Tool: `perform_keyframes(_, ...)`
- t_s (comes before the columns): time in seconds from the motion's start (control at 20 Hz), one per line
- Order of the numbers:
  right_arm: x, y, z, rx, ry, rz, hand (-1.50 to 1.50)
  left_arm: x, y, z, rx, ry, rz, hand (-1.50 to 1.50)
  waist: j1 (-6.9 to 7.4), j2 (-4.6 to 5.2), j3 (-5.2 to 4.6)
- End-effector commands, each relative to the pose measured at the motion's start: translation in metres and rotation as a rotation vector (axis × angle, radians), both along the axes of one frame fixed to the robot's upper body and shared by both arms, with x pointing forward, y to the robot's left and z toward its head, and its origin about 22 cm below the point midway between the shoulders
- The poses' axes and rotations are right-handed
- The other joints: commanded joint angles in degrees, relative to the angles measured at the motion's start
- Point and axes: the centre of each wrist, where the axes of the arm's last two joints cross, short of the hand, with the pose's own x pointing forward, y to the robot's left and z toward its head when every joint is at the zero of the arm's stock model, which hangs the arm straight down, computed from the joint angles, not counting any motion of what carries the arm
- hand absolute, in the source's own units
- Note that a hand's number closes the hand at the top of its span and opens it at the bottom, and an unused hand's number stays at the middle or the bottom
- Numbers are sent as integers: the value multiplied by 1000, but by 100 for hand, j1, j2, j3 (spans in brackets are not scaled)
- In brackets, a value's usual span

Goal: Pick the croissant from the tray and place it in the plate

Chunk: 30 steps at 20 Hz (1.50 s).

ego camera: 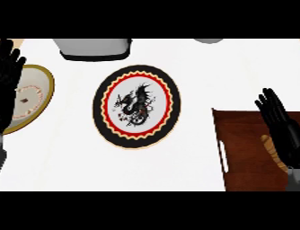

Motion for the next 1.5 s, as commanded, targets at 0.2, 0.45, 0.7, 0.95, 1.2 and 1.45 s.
perform_keyframes(0.2, 13, 21, 42, 88, -35, 755, 150, -17, -5, -66, -3, 287, 11, 0, 144, 97, -122)
perform_keyframes(0.45, 34, -9, 173, -613, -590, 692, 150, -35, -9, -103, -42, 445, 17, 0, -84, -93, -129)
perform_keyframes(0.7, -1, -68, 19, 53, -234, 729, -150, -36, -24, -107, -51, 426, -14, 0, 45, 191, -73)
perform_keyframes(0.95, 9, -86, 49, 14, -272, 1004, -150, -40, -34, -124, -52, 443, -38, 0, 76, 105, -83)
perform_keyframes(1.2, 23, -88, 91, -368, -364, 1033, -150, -42, -42, -130, -49, 446, -16, 0, 112, 67, -81)
perform_keyframes(1.45, 31, -106, 123, -658, -467, 1043, -150, -38, -36, -132, -42, 451, -41, 0, 171, 97, -102)
